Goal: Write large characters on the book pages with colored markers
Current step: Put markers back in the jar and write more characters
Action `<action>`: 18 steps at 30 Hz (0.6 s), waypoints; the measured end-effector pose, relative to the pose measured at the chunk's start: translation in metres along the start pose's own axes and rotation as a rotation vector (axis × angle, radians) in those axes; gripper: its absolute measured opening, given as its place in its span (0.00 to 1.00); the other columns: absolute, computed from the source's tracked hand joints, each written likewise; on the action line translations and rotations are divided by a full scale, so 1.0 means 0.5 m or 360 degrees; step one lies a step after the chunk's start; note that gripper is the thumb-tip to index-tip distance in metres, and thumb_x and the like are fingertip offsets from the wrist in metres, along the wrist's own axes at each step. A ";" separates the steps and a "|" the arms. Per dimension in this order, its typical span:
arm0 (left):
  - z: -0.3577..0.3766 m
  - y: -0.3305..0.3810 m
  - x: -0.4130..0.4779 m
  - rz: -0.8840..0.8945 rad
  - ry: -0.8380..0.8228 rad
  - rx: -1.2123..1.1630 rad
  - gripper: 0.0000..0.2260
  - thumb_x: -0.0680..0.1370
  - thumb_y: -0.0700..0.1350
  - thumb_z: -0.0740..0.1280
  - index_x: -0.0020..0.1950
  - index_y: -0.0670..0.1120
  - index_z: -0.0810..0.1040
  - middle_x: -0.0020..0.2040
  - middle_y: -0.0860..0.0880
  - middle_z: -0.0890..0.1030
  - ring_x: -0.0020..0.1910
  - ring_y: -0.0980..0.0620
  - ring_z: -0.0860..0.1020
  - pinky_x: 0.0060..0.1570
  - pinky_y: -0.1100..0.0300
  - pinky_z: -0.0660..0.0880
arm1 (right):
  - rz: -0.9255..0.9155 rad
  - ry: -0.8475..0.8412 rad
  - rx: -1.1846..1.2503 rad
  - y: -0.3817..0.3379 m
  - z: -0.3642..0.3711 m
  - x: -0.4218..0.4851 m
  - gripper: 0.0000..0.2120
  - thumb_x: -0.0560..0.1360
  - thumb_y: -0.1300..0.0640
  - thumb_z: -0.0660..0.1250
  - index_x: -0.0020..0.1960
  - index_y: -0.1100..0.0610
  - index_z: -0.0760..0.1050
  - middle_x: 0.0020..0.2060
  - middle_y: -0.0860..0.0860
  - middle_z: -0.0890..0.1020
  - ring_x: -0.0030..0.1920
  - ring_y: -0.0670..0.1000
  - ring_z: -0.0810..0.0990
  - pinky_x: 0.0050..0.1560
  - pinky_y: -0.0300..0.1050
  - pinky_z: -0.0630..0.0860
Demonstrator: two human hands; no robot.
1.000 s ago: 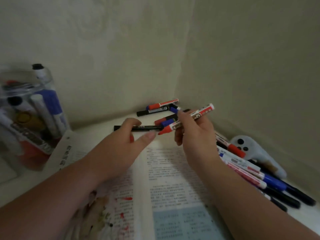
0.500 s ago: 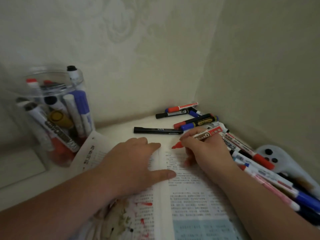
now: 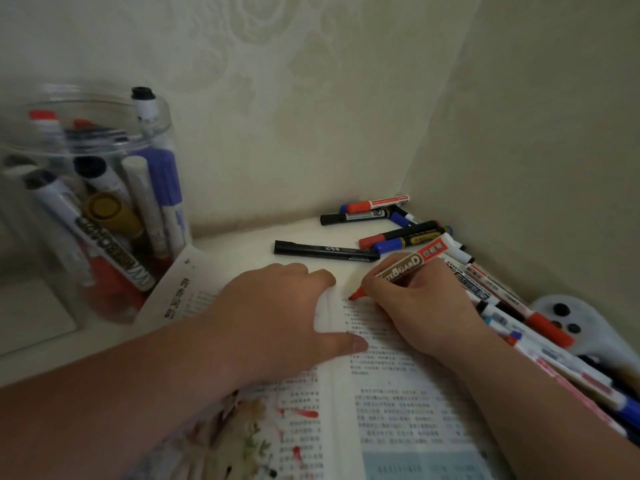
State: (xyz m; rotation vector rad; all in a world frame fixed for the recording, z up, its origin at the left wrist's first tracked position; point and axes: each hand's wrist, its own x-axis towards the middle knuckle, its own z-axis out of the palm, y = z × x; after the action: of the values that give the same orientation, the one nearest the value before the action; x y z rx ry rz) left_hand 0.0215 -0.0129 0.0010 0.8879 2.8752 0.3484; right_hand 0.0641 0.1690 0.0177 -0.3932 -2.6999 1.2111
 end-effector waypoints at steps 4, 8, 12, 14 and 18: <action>0.001 -0.001 0.000 0.0007 0.0002 0.0016 0.40 0.66 0.82 0.54 0.74 0.64 0.61 0.65 0.61 0.72 0.64 0.57 0.71 0.62 0.55 0.70 | 0.0054 0.0064 -0.0046 0.004 0.002 0.005 0.10 0.76 0.55 0.69 0.41 0.61 0.82 0.32 0.53 0.82 0.30 0.45 0.77 0.32 0.40 0.74; -0.001 0.000 0.000 0.0020 -0.0012 0.0003 0.39 0.67 0.81 0.54 0.74 0.66 0.58 0.65 0.61 0.72 0.65 0.57 0.70 0.61 0.56 0.69 | 0.0007 -0.0075 0.0087 -0.002 -0.003 -0.008 0.08 0.76 0.56 0.69 0.39 0.56 0.82 0.28 0.46 0.80 0.29 0.40 0.77 0.32 0.34 0.73; -0.002 0.000 0.000 0.0009 -0.0045 0.0031 0.40 0.66 0.82 0.53 0.75 0.66 0.59 0.64 0.61 0.72 0.64 0.57 0.71 0.61 0.55 0.70 | 0.0018 -0.0058 -0.0066 -0.004 -0.001 -0.006 0.08 0.76 0.55 0.68 0.42 0.59 0.82 0.34 0.53 0.83 0.34 0.49 0.80 0.36 0.42 0.77; -0.005 0.002 -0.001 0.0005 -0.0074 0.0043 0.42 0.64 0.83 0.53 0.75 0.67 0.59 0.63 0.61 0.72 0.64 0.57 0.71 0.61 0.55 0.71 | 0.0033 -0.0009 -0.0086 -0.004 -0.002 -0.004 0.10 0.76 0.55 0.68 0.44 0.61 0.82 0.38 0.56 0.83 0.38 0.51 0.81 0.40 0.47 0.78; -0.012 0.007 -0.006 0.0008 -0.0133 0.0058 0.47 0.60 0.85 0.54 0.76 0.67 0.56 0.64 0.61 0.71 0.65 0.58 0.69 0.62 0.55 0.70 | -0.0018 -0.0206 0.0079 -0.009 -0.010 -0.020 0.06 0.75 0.55 0.72 0.40 0.55 0.83 0.32 0.48 0.83 0.32 0.41 0.78 0.36 0.42 0.75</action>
State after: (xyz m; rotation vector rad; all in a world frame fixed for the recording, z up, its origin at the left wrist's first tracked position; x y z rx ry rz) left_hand 0.0247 -0.0129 0.0077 0.8936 2.8115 0.2537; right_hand 0.0739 0.1668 0.0242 -0.3028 -2.7682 1.3417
